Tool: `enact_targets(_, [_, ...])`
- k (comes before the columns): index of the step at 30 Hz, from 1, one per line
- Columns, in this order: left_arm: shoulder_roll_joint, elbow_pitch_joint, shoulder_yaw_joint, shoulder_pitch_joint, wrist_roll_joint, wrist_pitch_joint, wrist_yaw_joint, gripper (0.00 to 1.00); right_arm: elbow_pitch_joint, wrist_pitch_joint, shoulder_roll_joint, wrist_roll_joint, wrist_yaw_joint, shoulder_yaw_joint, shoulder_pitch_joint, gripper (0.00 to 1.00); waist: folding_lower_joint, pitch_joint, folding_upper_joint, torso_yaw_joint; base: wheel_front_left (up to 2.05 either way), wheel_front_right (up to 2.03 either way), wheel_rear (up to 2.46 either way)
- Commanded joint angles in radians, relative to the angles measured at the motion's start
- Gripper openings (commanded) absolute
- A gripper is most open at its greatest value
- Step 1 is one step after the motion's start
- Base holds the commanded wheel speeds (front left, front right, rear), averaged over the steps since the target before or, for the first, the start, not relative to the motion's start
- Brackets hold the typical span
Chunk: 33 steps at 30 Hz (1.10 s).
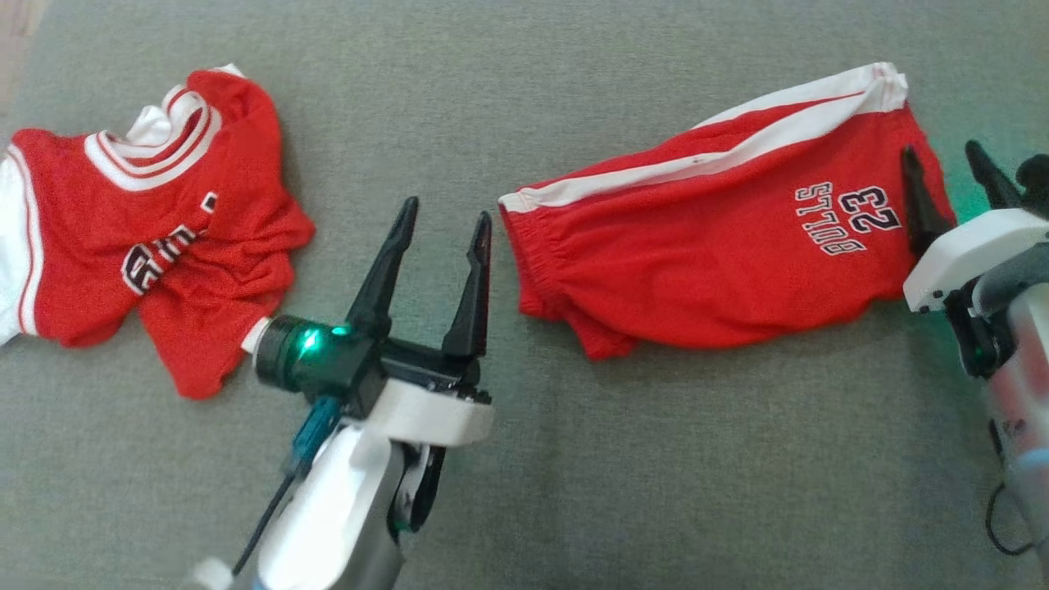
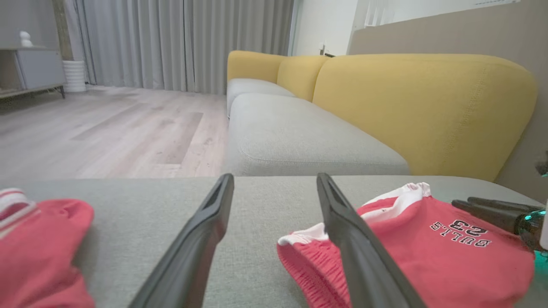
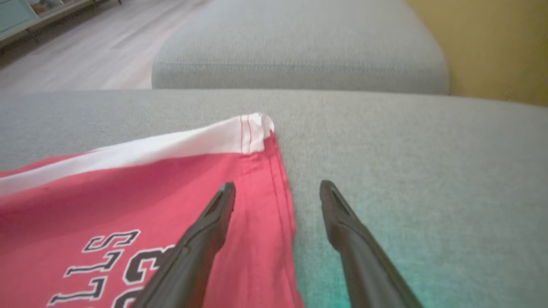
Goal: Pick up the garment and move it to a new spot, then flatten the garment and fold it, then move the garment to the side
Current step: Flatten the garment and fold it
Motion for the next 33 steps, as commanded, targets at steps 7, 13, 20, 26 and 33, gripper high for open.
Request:
enact_targets(7, [0.008,-0.197,0.092,0.114,0.083,-0.005,0.045,1.0,-0.004,0.141,-0.044,0.211,-0.001,0.081,0.03,0.0,0.0001,-0.009,0.0,0.028,0.0,0.0,0.0])
enact_targets(13, [0.008,-0.245,0.11,0.158,0.087,-0.005,0.055,1.0,-0.031,0.125,-0.067,0.293,-0.001,0.113,0.036,0.0,0.0001,-0.032,0.0,0.015,0.0,0.0,0.0])
enact_targets(20, [0.008,-0.262,0.128,0.184,0.082,-0.005,0.057,1.0,-0.039,0.074,-0.176,0.316,-0.001,0.136,0.053,0.0,0.0001,-0.07,0.0,-0.041,0.0,0.0,0.0])
enact_targets(26, [0.008,-0.241,0.142,0.197,0.121,-0.005,0.04,1.0,-0.048,0.05,-0.27,0.339,-0.001,0.111,0.09,0.0,0.0001,-0.097,0.0,-0.085,0.0,0.0,0.0])
enact_targets(33, [0.008,-0.208,0.164,0.217,0.169,-0.005,0.037,1.0,-0.122,0.029,-0.275,0.33,-0.001,0.091,0.102,0.0,0.0001,-0.125,0.0,-0.104,0.0,0.0,0.0])
